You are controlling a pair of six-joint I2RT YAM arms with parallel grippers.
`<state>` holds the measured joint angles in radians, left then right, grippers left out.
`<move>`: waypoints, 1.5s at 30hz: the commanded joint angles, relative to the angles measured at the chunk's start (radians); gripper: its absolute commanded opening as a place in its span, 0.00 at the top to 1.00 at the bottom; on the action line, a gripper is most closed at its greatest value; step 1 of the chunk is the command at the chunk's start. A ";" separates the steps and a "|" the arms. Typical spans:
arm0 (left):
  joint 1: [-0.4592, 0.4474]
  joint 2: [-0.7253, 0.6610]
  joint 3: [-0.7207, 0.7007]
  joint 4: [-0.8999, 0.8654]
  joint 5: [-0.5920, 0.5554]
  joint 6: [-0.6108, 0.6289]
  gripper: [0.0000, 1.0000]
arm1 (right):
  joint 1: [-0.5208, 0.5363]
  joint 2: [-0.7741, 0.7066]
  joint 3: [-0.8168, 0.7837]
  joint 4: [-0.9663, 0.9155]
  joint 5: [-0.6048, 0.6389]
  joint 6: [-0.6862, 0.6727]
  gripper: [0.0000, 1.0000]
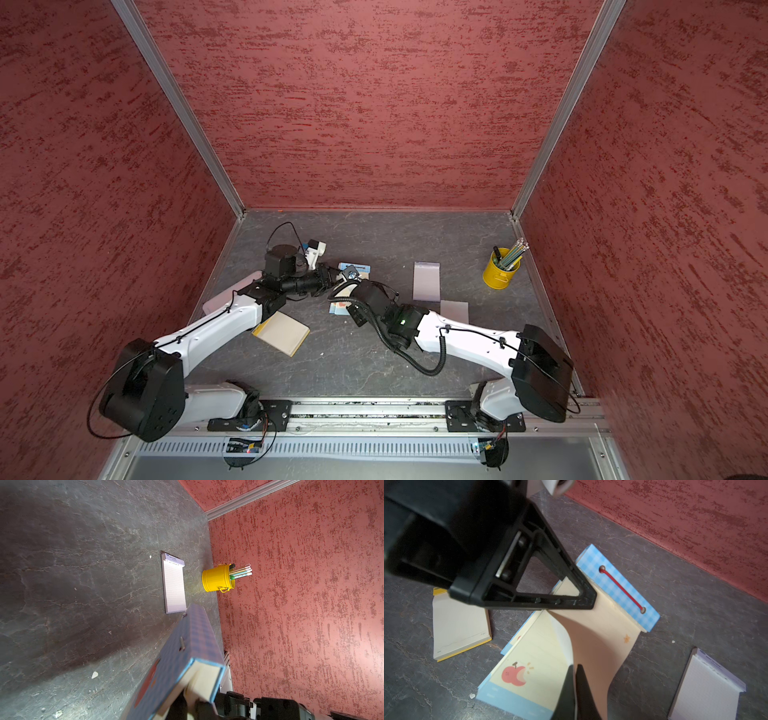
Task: Tear off pages from different memo pads
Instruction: Tear off the paper from the memo pad.
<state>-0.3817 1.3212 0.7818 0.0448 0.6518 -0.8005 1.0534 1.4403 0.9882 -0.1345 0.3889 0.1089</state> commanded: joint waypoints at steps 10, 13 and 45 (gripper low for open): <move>-0.017 0.014 0.024 0.029 -0.007 -0.002 1.00 | 0.005 0.007 0.027 -0.020 0.004 -0.043 0.66; -0.023 0.016 0.028 0.029 -0.006 -0.003 1.00 | 0.005 0.008 0.036 -0.020 0.023 -0.055 0.76; 0.092 -0.245 -0.158 0.035 0.007 0.255 0.33 | -0.031 -0.018 0.088 -0.119 0.108 -0.288 1.00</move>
<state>-0.2920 1.1156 0.6312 0.1169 0.6785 -0.6506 1.0264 1.4433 1.0409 -0.2317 0.4763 -0.1379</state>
